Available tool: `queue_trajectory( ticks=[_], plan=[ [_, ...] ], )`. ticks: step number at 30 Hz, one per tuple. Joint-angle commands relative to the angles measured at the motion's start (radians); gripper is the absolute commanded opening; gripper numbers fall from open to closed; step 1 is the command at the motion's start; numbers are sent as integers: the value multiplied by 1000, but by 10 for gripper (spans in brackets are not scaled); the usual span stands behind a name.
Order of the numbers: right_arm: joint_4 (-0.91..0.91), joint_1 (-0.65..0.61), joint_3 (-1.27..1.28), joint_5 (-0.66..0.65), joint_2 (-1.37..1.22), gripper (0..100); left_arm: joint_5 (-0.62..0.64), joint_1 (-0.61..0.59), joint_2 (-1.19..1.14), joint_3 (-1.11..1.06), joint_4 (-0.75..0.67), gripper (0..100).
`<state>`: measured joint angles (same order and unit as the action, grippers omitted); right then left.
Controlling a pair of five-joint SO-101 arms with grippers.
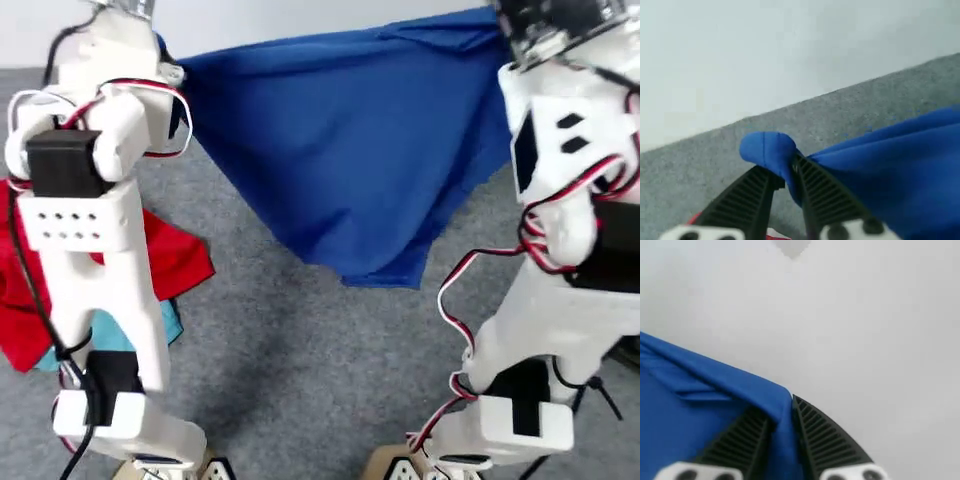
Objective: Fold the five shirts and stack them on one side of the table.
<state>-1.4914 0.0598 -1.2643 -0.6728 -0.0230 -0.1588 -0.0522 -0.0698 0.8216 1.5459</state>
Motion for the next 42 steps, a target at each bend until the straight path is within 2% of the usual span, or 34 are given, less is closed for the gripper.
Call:
queue_trajectory(
  ticks=[1, 12, 18, 28, 35, 38, 42],
  plan=[
    [73, 5, -52, -51, 5, 10, -69, -38, 3, 38, -9, 3],
    [200, 202, -60, -63, 13, 10, -86, -48, 32, 470, -48, 3],
    [205, 268, -60, -64, 50, 10, -218, -48, 38, 565, -51, 3],
    [189, 268, -51, -63, 127, 11, -272, -44, 31, 601, 41, 3],
    [10, 240, -51, -57, 127, 11, -267, -26, 15, 601, 141, 3],
    [-101, 219, -51, -55, 125, 11, -265, 29, 9, 601, 163, 3],
    [-222, 176, -28, -55, 97, 11, -222, 160, 8, 601, 124, 3]
  ],
)
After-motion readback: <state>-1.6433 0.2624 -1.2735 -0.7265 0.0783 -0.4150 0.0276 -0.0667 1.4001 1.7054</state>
